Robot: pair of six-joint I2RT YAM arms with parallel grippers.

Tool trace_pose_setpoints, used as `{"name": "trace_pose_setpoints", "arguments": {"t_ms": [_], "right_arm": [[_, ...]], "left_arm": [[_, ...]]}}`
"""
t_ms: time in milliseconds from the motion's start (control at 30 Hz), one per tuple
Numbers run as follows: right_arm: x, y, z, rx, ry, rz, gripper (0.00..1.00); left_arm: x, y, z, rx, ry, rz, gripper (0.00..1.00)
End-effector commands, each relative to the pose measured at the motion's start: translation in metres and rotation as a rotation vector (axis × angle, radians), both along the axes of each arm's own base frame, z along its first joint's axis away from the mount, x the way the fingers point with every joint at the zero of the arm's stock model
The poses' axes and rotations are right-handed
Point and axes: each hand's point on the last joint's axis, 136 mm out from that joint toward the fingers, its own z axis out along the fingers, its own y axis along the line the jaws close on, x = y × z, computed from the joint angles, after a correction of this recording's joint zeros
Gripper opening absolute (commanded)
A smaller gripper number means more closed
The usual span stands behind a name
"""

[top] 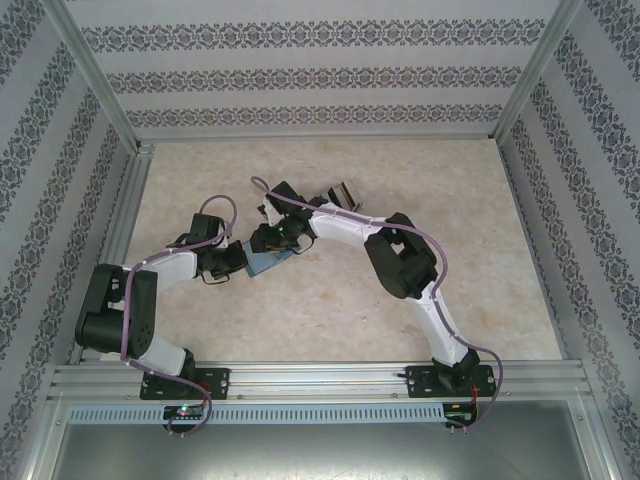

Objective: Put the credit cards into the card holder
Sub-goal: Flip over the card slot in the card holder.

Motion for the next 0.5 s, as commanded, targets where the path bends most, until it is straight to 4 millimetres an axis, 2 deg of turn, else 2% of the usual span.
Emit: {"name": "trace_pose_setpoints", "arguments": {"t_ms": [0,233,367,467], "right_arm": [[-0.003,0.021,0.019,0.128,0.042,0.034,0.42],[-0.012,0.03,0.031,0.226,0.103,0.06,0.42],[-0.012,0.027,0.033,0.236,0.109,0.048,0.43],[-0.012,0.029,0.052,0.321,0.144,0.046,0.43]], "left_arm": [[-0.027,0.011,-0.036,0.042,0.137,0.027,0.0],[-0.026,0.01,-0.036,0.038,0.131,0.03,0.0],[-0.027,0.01,-0.036,0.039,0.131,0.031,0.0],[-0.027,0.01,-0.036,0.037,0.13,0.034,0.0]]}}
